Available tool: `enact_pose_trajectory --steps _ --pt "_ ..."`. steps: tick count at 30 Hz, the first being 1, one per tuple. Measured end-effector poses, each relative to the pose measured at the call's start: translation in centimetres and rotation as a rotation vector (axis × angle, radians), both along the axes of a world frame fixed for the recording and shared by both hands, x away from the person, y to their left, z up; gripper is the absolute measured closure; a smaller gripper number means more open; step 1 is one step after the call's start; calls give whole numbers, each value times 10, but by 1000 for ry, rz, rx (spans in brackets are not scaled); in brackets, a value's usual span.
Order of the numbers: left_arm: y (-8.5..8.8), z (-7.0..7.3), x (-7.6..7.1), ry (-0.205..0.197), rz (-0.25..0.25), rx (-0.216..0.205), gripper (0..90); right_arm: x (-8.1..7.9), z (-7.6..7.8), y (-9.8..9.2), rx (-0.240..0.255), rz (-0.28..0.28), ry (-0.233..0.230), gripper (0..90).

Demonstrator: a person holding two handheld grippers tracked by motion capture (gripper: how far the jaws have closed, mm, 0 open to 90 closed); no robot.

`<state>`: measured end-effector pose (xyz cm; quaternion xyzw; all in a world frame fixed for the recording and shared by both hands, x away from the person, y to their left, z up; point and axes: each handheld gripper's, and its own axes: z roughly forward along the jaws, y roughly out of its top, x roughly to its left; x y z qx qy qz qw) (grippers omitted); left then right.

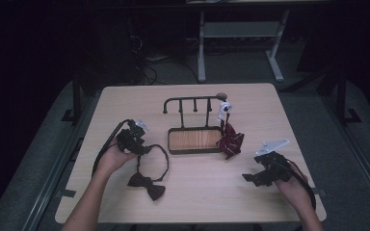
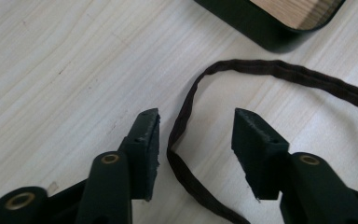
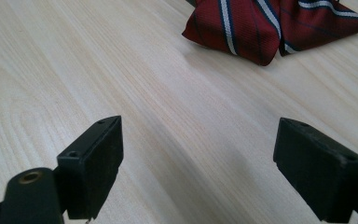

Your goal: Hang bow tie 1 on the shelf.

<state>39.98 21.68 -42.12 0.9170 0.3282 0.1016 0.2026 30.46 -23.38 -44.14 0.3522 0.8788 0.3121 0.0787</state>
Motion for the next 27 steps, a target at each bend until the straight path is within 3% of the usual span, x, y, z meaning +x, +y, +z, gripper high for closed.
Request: enact_pose_trajectory --steps 1,4,11,19,27 --pt "1 -4 3 10 5 19 553 0 -1 1 -3 8 8 157" --pt "3 -7 5 27 17 23 580 0 -2 1 -7 13 10 157" --pt "4 -11 9 23 52 17 643 0 -1 1 0 13 11 157" --pt "4 -18 12 56 50 48 673 0 -1 2 0 13 4 157" --pt "4 -18 12 88 23 42 818 -1 -2 2 4 21 1 157"
